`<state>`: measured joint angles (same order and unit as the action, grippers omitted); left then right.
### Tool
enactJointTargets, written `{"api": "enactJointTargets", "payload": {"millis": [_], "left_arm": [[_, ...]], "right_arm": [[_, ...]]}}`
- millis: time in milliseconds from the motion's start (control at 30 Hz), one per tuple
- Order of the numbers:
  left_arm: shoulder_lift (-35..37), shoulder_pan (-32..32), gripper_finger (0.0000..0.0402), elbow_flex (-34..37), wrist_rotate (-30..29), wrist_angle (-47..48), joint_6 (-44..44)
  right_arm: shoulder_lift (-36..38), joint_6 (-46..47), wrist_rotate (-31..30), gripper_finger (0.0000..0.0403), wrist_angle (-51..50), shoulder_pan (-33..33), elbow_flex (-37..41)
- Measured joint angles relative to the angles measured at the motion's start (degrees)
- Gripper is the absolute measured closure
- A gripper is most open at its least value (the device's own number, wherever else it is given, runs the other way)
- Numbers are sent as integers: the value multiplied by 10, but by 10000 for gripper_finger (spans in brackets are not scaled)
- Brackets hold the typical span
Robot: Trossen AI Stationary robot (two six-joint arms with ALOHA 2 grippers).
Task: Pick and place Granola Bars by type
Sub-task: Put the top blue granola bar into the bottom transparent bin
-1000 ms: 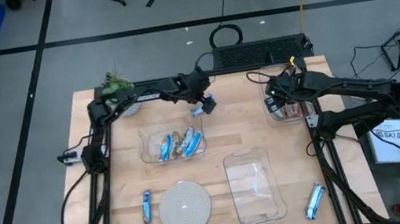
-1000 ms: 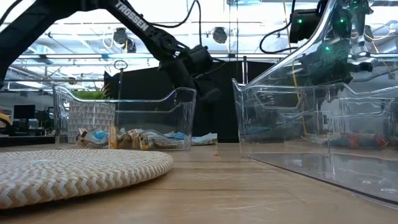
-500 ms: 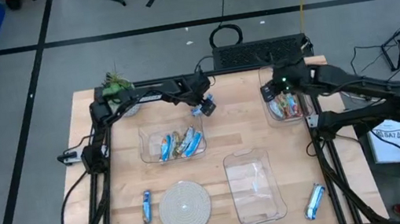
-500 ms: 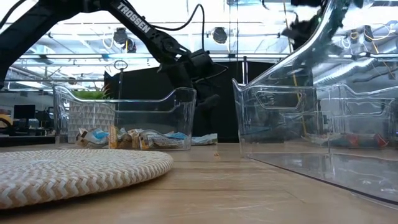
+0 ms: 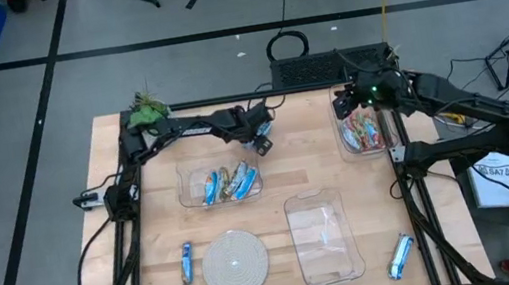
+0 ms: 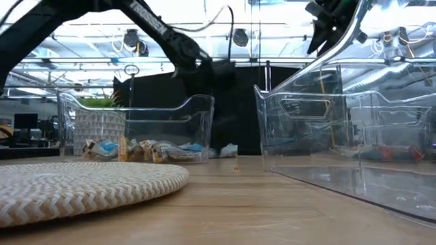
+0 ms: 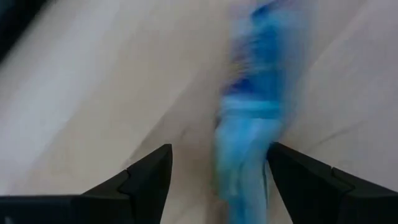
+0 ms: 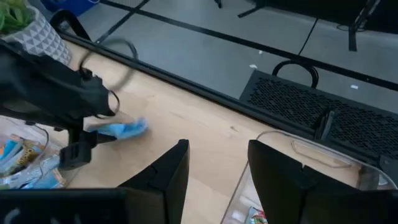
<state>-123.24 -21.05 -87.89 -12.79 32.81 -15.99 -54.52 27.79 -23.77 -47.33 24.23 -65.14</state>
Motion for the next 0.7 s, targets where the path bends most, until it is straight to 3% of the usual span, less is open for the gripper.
{"api": "enactJointTargets", "payload": {"millis": [467,567,700], "left_arm": [[-2,-2,142,1,20,20,12],[-2,-3,191,1,31,23,13],[-2,-9,303,1,97,21,12]], "right_arm": [[0,-25,0,252,52,0,-2],[0,-32,0,252,69,-1,-2],[4,-44,0,252,91,-4,-2]]}}
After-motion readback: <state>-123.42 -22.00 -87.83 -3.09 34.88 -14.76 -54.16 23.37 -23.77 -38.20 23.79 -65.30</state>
